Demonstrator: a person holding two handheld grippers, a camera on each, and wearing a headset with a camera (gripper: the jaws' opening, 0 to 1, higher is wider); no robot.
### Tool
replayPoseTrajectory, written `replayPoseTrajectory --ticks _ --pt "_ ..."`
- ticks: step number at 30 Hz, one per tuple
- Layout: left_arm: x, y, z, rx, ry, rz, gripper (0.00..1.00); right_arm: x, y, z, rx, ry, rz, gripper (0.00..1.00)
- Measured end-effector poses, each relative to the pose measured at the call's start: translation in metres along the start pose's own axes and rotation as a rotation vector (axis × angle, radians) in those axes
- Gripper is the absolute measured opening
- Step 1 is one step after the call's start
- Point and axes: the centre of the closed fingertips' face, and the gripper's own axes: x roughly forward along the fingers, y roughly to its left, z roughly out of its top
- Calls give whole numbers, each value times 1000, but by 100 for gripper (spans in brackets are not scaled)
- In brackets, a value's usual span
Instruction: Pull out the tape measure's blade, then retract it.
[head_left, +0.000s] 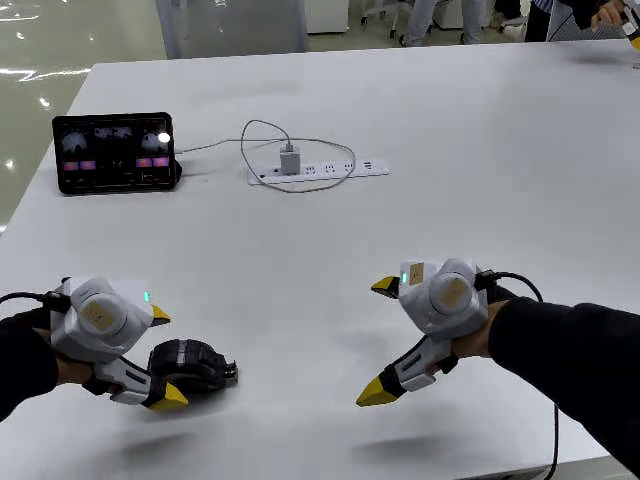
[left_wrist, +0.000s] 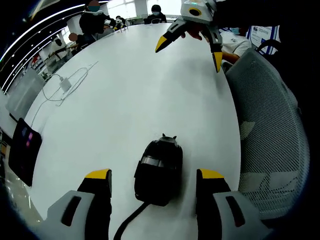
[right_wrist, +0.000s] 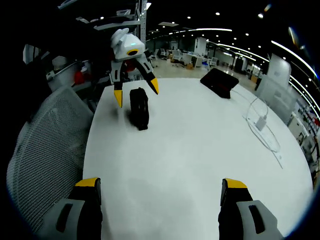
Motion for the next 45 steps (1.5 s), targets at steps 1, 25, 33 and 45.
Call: replayPoseTrajectory --ticks 1,25,33,45 --pt "1 -1 2 20 2 -9 61 4 -1 1 -7 5 0 99" --pt "9 -2 -2 54 20 -23 30 65 11 41 14 -60 70 88" --pt "11 -1 -4 77 20 -29 30 88 18 52 -14 -54 91 75" --pt "11 0 -4 69 14 -38 30 115 42 62 -89 -27 170 59"
